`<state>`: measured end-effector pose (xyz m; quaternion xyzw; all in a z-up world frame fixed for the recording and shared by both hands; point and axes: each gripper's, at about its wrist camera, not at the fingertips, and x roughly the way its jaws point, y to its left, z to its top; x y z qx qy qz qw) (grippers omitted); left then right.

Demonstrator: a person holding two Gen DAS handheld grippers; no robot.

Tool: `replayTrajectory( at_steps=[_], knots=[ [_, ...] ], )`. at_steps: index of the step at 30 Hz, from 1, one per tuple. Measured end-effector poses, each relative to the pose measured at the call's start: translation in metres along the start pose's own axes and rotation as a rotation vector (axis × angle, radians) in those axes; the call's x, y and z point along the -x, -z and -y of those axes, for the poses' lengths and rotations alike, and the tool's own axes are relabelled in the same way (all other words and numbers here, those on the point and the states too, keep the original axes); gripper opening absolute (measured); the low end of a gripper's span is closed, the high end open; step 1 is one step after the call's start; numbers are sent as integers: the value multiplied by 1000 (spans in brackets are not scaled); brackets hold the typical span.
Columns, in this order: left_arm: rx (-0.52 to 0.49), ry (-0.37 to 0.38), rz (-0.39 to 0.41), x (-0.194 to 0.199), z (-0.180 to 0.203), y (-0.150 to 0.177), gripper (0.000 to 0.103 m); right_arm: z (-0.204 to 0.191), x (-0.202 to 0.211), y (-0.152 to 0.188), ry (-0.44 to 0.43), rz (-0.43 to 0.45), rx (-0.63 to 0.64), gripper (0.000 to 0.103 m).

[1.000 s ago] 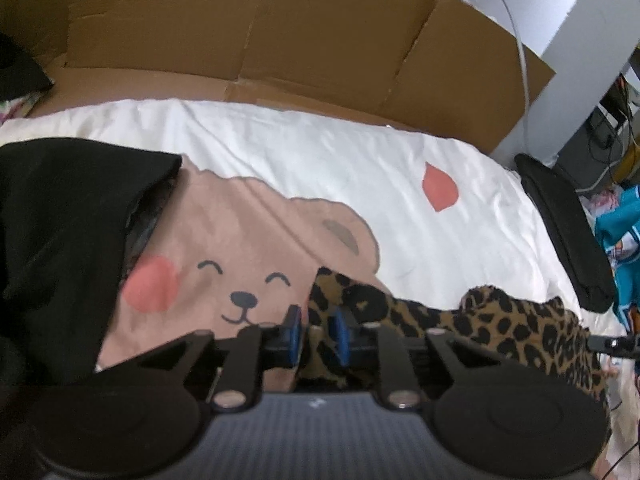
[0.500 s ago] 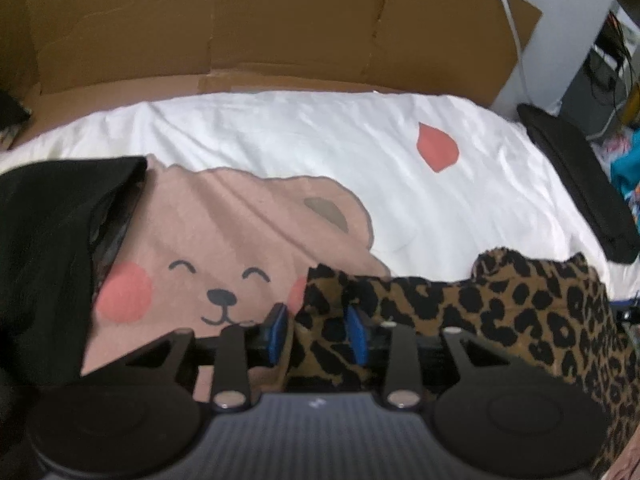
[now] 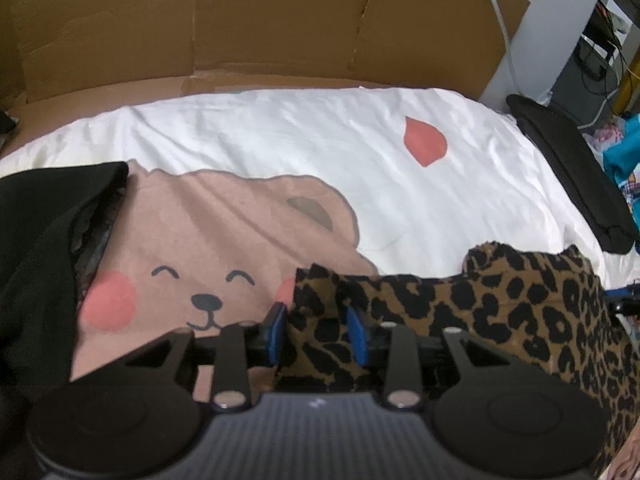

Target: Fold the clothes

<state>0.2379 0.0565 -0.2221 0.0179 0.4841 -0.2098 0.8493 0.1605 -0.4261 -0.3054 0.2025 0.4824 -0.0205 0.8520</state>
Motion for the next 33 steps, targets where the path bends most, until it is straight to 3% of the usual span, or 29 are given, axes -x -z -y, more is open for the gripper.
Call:
replayTrajectory(
  at_steps=[4,6,8,11,23,33],
  knots=[
    [-18,-12,-7,1,4,-1,31,-6,-1,1,16,9,25,47],
    [-15,-16,-12,1,6,-1,23,-8,0,1,26,10,33,37],
    [-7,-11,-20,2,7,-1,12,-6,2,1,21,8,20,18],
    [1,-20,-18,8,8,-1,9,0,7,0,-9,16,-13,10],
    [15,-57,107,76,11,-2,8,0,74,0,-63,155,-57,8],
    [28,-65,152,109,16,-11,8,-13,113,2,-93,237,-69,8]
  ],
)
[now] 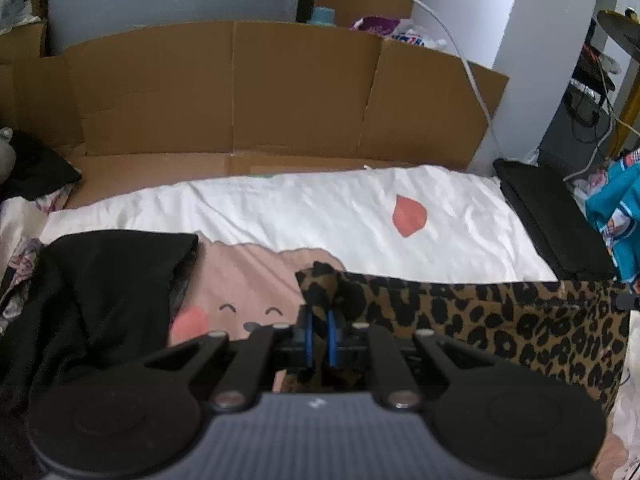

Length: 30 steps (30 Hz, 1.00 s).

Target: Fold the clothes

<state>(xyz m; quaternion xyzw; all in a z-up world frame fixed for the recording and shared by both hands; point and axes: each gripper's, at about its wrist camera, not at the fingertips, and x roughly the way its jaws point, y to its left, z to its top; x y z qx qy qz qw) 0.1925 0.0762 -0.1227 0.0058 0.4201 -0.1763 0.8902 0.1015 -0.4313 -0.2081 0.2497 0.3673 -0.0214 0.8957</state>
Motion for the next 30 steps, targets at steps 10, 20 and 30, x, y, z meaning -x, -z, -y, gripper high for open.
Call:
replayTrajectory(
  at_steps=[10,20,30],
  knots=[
    [30,7,-53,-37,-2,-8,8,18,-23,-6,28,-29,-53,7],
    [65,-12,-147,-94,-12,4,8,45,-65,-10,81,-95,-105,0],
    [123,9,-172,-105,-23,7,16,81,-71,-3,75,-106,-244,1]
  ],
)
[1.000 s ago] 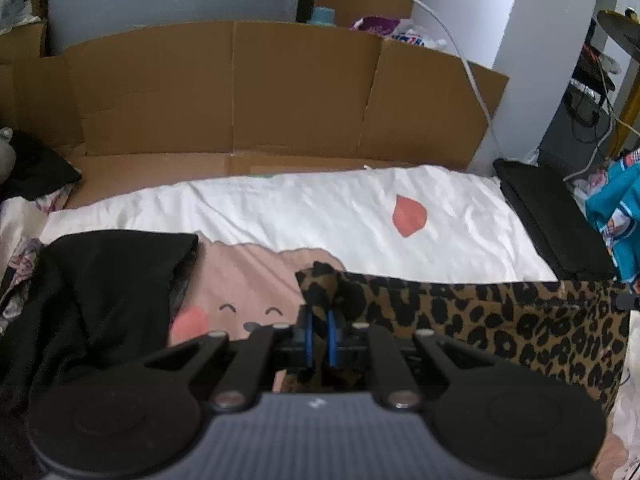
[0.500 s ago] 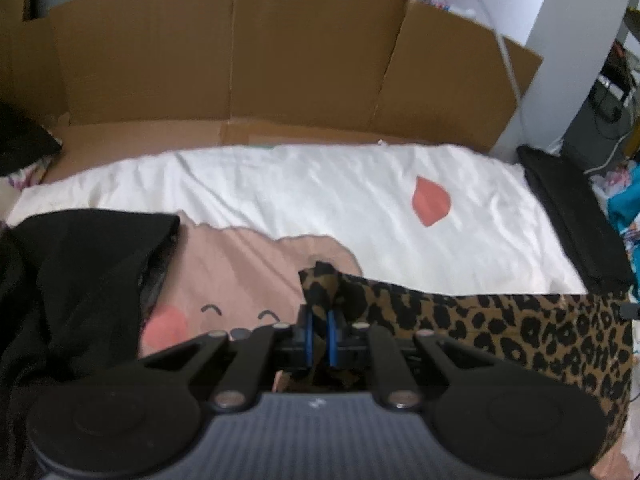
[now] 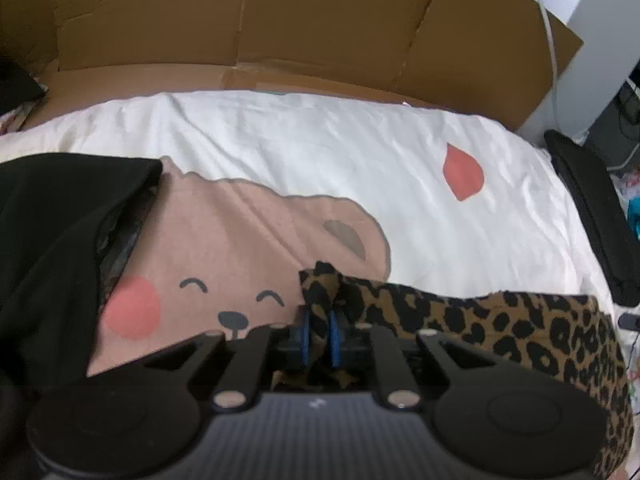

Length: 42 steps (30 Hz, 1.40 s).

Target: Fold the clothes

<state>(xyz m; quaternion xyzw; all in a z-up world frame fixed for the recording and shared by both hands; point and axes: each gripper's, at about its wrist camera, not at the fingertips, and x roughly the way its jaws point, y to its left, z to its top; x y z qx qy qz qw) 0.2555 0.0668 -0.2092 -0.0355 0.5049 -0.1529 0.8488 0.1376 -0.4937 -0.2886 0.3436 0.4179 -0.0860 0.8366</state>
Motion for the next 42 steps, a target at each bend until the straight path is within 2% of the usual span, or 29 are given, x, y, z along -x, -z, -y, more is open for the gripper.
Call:
replayTrajectory(
  at_steps=[2,5,7,8,10,13,16,19,26,35,39,42],
  knots=[
    [17,-20,17,7,-1,-1,21,-1,1,0,-21,-5,-15,1],
    [24,-50,47,20,0,-2,22,-7,2,2,-41,-17,-12,4],
    [10,-47,53,29,5,-2,24,-14,5,5,-45,-19,5,16],
    [-1,-43,56,33,8,-2,26,-17,7,6,-49,-18,14,25],
    [-31,-37,66,41,17,-2,30,-23,13,8,-61,-8,31,33],
    [-72,-16,77,52,33,-2,33,-29,24,11,-74,2,47,37],
    [-106,12,91,62,49,-1,34,-33,35,14,-86,13,55,38],
    [-139,37,115,71,64,1,39,-32,46,20,-95,18,58,38],
    [-214,71,102,78,91,0,39,-27,69,37,-113,25,62,38],
    [-306,96,7,76,113,-20,38,-15,86,50,-123,33,65,38],
    [-382,111,-23,72,131,-22,38,-12,87,54,-133,34,50,38],
    [-464,111,-14,67,147,-15,38,-11,87,57,-136,26,52,38]
  ],
)
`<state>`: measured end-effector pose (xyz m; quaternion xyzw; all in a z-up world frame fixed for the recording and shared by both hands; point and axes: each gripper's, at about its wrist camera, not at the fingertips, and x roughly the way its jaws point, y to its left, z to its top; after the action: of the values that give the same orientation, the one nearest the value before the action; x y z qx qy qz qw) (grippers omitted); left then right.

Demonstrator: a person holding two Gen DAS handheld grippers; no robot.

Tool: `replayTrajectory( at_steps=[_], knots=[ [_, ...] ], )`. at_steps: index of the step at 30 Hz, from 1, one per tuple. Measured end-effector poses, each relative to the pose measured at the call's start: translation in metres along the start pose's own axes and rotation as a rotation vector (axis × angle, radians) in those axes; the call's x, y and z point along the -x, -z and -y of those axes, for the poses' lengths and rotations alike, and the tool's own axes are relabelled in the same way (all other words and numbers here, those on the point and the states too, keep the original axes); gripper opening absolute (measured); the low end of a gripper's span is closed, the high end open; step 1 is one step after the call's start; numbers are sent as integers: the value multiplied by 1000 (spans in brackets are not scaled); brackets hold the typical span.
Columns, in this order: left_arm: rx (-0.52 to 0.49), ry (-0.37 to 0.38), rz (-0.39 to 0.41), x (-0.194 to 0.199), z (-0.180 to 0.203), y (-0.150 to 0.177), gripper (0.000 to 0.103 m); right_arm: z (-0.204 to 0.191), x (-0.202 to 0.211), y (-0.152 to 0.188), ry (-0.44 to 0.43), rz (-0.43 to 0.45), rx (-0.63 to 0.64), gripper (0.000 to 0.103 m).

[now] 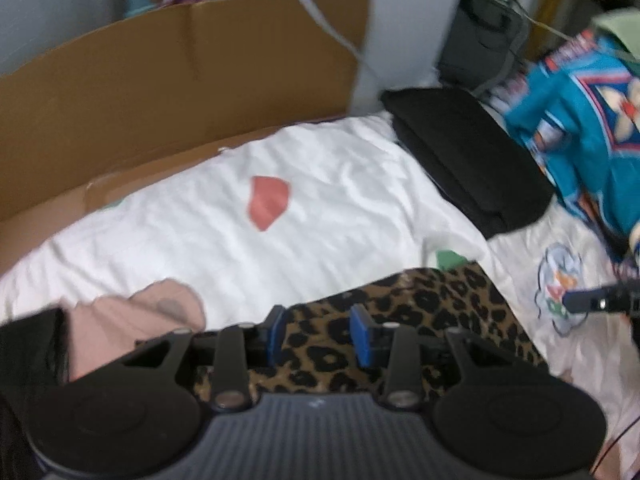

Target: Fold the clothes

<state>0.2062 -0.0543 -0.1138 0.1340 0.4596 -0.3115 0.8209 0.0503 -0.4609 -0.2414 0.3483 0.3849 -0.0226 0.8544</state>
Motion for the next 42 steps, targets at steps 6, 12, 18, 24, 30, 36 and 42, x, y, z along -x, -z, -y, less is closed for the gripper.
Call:
replayTrajectory(
  at_steps=[6,12,18,24,30,36,42],
  knots=[
    [-69,59,22,-21,13,11,37,6,1,7,31,-20,8,38],
    [-146,71,115,-35,26,16,37,12,-4,13,55,-56,2,38],
    [-122,150,125,-49,25,8,38,9,-16,14,40,-79,-7,38],
    [-157,302,59,-58,22,6,42,4,-18,15,38,-90,10,38],
    [-204,295,49,-57,20,9,42,9,-19,18,53,-107,4,38],
    [-249,228,51,-63,19,13,31,8,-20,18,51,-110,7,38],
    [-227,230,32,-67,8,11,39,7,-22,19,51,-118,12,38]
  ],
)
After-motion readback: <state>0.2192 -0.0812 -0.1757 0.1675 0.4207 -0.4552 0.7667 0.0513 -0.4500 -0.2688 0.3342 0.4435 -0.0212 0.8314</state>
